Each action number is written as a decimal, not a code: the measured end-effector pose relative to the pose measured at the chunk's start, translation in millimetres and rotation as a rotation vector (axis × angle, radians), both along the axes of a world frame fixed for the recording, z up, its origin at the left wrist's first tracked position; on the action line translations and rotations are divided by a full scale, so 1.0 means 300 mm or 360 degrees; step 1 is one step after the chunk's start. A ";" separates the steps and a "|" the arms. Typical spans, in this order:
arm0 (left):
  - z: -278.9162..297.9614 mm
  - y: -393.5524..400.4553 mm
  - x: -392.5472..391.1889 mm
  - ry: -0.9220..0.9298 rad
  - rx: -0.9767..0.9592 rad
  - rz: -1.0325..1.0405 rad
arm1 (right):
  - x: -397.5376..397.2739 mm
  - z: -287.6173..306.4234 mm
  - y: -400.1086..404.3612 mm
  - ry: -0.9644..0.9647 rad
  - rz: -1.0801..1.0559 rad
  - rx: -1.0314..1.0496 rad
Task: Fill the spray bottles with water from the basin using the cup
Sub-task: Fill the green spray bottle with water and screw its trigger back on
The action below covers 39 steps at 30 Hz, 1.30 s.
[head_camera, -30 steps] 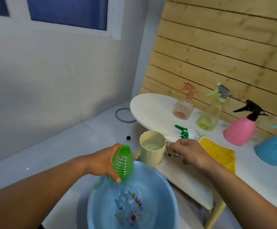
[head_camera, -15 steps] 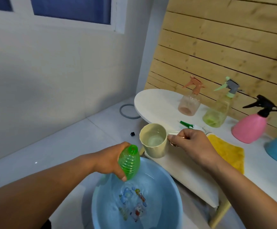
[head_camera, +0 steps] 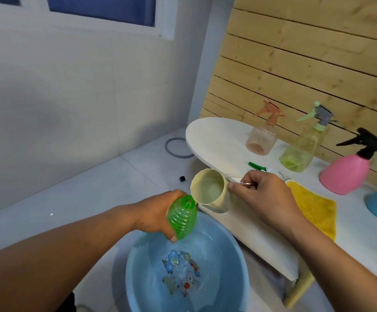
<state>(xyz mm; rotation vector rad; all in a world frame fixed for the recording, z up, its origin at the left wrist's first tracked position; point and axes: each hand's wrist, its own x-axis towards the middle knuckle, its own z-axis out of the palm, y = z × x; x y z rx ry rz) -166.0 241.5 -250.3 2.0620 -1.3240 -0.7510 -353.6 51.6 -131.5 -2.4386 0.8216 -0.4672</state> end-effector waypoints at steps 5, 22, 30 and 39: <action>-0.001 -0.006 -0.005 0.0019 0.0000 0.0000 | -0.002 0.008 0.009 0.0030 -0.0009 -0.0135; 0.006 -0.018 -0.012 -0.0037 0.0049 -0.0012 | -0.011 0.022 0.016 0.0042 -0.0015 -0.0378; 0.011 -0.018 -0.016 -0.0038 0.0069 -0.0015 | -0.018 0.038 0.023 0.0007 0.0008 -0.0497; 0.011 -0.016 -0.017 -0.0052 0.0092 -0.0028 | -0.019 0.042 0.028 -0.0004 0.0005 -0.0575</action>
